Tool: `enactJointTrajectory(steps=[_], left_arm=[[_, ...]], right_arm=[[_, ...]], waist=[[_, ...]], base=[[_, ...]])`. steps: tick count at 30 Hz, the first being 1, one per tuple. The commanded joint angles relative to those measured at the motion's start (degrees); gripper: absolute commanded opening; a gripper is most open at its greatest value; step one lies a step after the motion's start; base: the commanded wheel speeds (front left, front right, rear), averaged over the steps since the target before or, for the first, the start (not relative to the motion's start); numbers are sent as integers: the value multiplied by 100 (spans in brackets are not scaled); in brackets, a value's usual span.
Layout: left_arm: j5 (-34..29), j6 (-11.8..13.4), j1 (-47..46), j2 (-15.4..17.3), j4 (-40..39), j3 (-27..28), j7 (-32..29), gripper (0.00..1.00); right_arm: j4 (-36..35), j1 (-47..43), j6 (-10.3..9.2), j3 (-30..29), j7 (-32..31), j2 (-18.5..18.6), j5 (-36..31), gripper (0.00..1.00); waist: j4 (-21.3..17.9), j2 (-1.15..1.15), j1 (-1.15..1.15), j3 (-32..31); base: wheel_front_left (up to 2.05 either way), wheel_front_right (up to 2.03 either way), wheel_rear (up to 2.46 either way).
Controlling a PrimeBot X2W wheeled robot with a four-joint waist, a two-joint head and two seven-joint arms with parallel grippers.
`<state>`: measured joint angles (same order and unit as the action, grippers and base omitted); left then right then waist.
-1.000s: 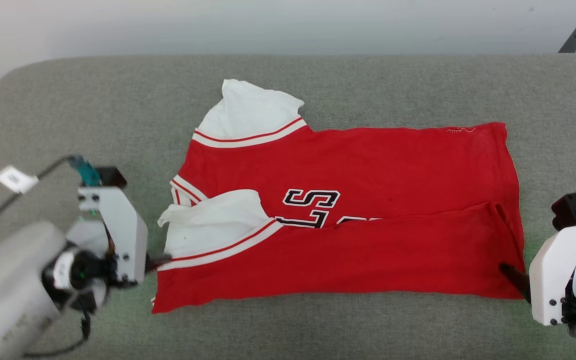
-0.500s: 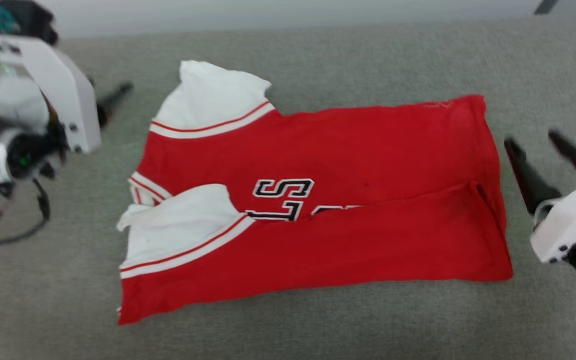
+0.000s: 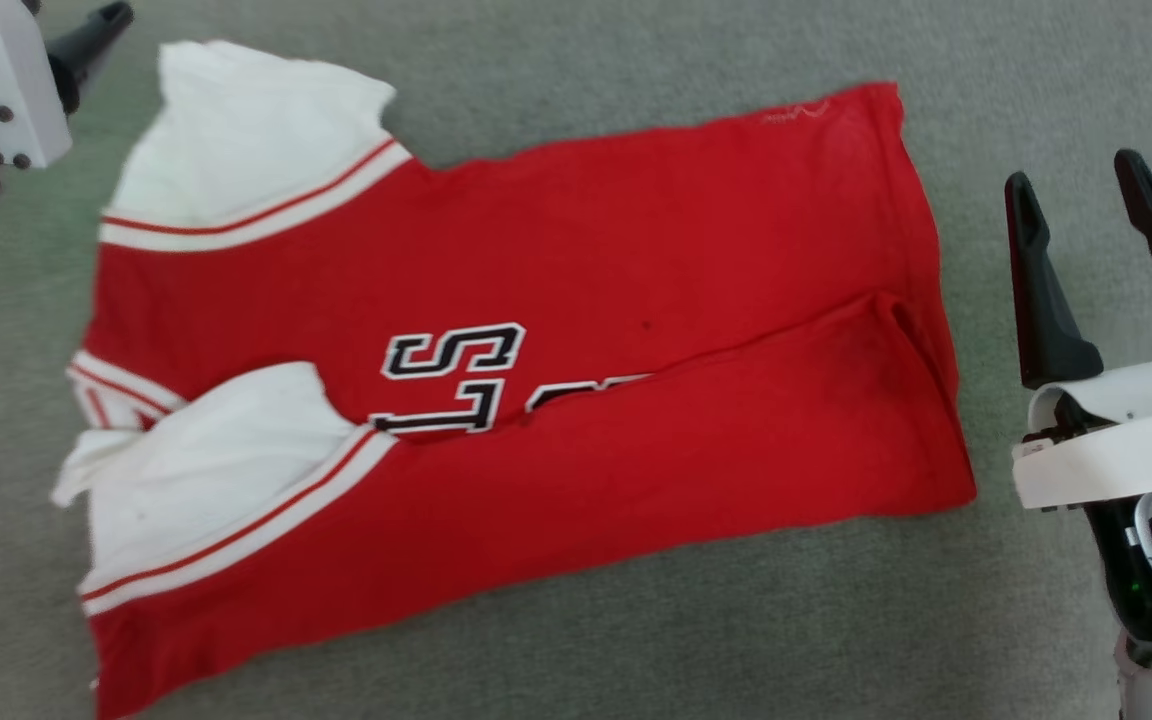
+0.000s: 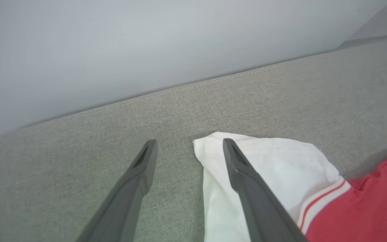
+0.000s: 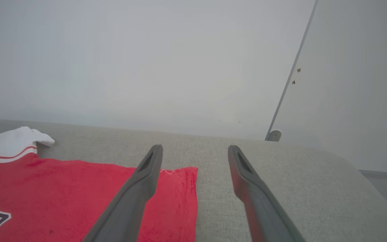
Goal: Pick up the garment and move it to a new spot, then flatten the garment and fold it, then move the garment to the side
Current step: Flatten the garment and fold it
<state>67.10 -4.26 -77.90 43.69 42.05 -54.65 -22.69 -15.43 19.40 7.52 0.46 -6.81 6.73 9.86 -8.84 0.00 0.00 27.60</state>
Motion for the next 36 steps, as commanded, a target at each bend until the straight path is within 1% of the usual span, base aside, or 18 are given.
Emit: enactJointTrajectory(steps=[1,3,6,9,11,12,13,14,15,16,18,21,24,25,26,27,32,36], left_arm=[[11,-49,-110,-25,103,-15,-102,100],[32,-113,-176,-64,266,-91,-364,100],[155,-136,-262,-129,540,-97,-707,100],[262,-40,-273,-223,811,-157,-1145,100],[355,77,-224,-320,981,-164,-1396,100],[355,77,-224,-320,981,-164,-1396,100],[344,144,-208,-350,1057,-221,-1578,100],[346,206,-185,-374,1120,-260,-1698,71],[432,268,-149,-422,1189,-238,-1803,12],[509,310,-121,-485,1237,-223,-1969,0],[507,355,-124,-565,1251,-268,-2125,0],[517,379,-237,-573,1229,-227,-2062,0],[510,336,-268,-623,1176,-239,-2073,0],[500,323,-291,-680,1135,-238,-2024,0],[520,316,-298,-715,1111,-220,-2010,0],[520,316,-298,-715,1111,-220,-2010,0],[548,299,-343,-885,1054,-187,-1893,0],[529,255,-390,-999,1051,-187,-1789,0]], right_arm=[[8,-28,-6,0,21,-50,-39,100],[6,-33,-6,31,59,-87,-37,100],[-3,-56,-6,39,105,-125,-45,100],[-16,-36,-6,-10,120,-164,-44,100],[-26,-14,-6,-16,114,-189,-55,100],[-26,-14,-6,-16,114,-189,-55,100],[-22,-12,-6,-27,86,-204,-41,100],[-20,-2,-6,-22,62,-212,-28,100],[-26,32,-6,-16,26,-218,-18,100],[-15,58,-6,9,-41,-222,10,100],[-22,131,-6,67,-226,-193,67,100],[30,278,-6,109,-734,-148,201,100],[176,609,-5,150,-1457,-132,274,100],[338,952,-6,131,-1941,-109,292,100],[485,1139,-6,161,-2216,-83,323,100],[485,1139,-6,161,-2216,-83,323,100],[1473,2164,-6,254,-3290,143,398,100],[2379,2843,-5,284,-3760,245,460,100]], waist=[[-372,0,0,409],[-422,0,0,490],[-461,0,0,577],[-480,0,0,633],[-483,0,0,663],[-483,0,0,663],[-482,0,0,675],[-481,0,0,688],[-481,0,0,697],[-475,0,0,703],[-459,0,0,716],[-430,0,0,733],[-370,0,0,727],[-305,0,0,725],[-271,0,0,725],[-271,0,0,725],[-38,0,0,751],[133,0,0,785]], base=[[0,0,0],[0,0,0],[0,0,0],[0,0,0],[0,0,0],[0,0,0],[0,0,0],[0,0,0],[0,0,0],[0,0,0],[0,0,0],[0,0,0],[0,0,0],[0,0,0],[0,0,0],[0,0,0],[0,0,0],[0,0,0]])
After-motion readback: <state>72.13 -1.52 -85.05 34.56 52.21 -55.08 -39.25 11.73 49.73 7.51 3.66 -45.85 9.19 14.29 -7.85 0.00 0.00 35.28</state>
